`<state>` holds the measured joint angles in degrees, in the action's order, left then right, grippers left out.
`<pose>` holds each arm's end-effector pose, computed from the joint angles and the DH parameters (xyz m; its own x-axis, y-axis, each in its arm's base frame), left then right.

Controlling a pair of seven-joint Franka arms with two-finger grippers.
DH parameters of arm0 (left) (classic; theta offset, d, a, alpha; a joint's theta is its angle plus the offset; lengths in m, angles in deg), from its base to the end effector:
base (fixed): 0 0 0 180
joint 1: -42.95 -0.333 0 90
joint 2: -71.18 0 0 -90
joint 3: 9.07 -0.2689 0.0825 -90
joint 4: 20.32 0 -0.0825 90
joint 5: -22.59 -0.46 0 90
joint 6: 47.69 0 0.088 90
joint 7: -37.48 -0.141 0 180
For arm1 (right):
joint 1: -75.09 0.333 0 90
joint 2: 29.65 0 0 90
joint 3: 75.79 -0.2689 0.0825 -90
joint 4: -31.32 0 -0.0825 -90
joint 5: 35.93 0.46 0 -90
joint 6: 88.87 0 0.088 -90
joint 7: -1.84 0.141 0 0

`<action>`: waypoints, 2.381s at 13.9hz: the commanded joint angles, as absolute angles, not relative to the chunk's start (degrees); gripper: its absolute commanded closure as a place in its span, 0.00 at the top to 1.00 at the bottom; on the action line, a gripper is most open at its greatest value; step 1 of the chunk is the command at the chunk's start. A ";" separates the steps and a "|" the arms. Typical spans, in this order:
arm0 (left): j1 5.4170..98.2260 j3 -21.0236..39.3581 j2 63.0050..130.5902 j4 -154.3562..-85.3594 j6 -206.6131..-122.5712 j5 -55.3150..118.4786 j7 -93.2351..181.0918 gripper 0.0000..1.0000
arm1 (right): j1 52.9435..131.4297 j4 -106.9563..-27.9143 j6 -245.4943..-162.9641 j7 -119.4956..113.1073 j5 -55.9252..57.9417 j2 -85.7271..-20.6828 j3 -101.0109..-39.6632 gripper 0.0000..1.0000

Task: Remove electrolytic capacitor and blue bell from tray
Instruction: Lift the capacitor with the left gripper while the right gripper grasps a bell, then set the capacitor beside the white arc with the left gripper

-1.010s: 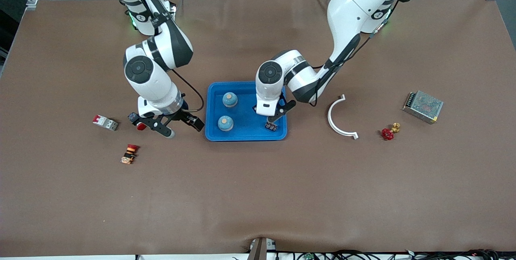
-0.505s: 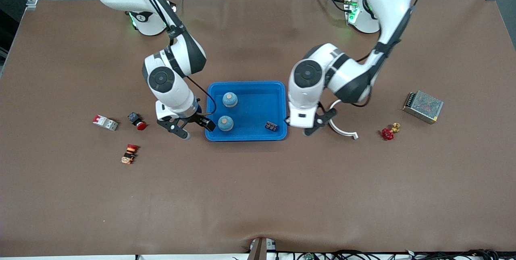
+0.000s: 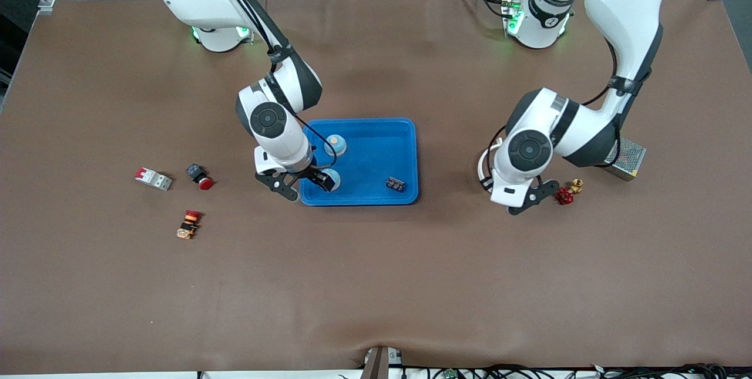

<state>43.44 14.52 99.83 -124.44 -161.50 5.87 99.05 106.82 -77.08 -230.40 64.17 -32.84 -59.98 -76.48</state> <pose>0.5941 -0.2446 0.1399 0.8584 0.5021 -0.1047 0.4644 -0.8475 -0.2570 0.5625 0.3589 0.0956 0.8446 -0.5352 -0.0146 -0.5350 -0.8426 -0.0617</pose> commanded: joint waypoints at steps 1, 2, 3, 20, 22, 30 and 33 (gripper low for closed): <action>40.06 15.10 97.02 -129.21 -161.51 4.66 97.07 0.00 | 108.14 -75.38 -230.46 65.65 -33.38 -62.08 -75.79 1.00; 39.09 15.01 96.84 -130.26 -161.69 4.66 96.89 0.00 | 108.31 -75.20 -230.46 65.65 -33.29 -62.52 -75.79 1.00; 38.12 15.01 96.58 -131.40 -161.86 4.66 96.89 0.00 | 108.83 -75.03 -230.46 66.17 -33.29 -62.96 -75.79 1.00; 31.34 15.88 97.81 -134.78 -169.01 3.87 97.51 1.00 | 110.77 -72.21 -230.73 68.19 -33.29 -66.48 -75.79 0.48; 31.43 18.25 97.81 -130.20 -162.95 4.31 98.30 1.00 | 111.03 -71.43 -230.29 68.20 -32.42 -66.57 -75.79 0.01; 41.69 24.59 105.61 -114.83 -161.77 4.75 122.70 1.00 | 107.97 -61.75 -209.30 54.27 -34.68 -66.31 -75.44 0.00; 48.20 24.59 110.28 -109.28 -162.56 4.66 127.72 0.88 | 105.24 -61.58 -206.48 44.85 -41.26 -65.86 -75.52 0.00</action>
<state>44.87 24.52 105.77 -114.71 -162.95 5.43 124.68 107.36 -62.62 -208.42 50.27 -37.77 -65.71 -74.85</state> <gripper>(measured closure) 0.062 0.361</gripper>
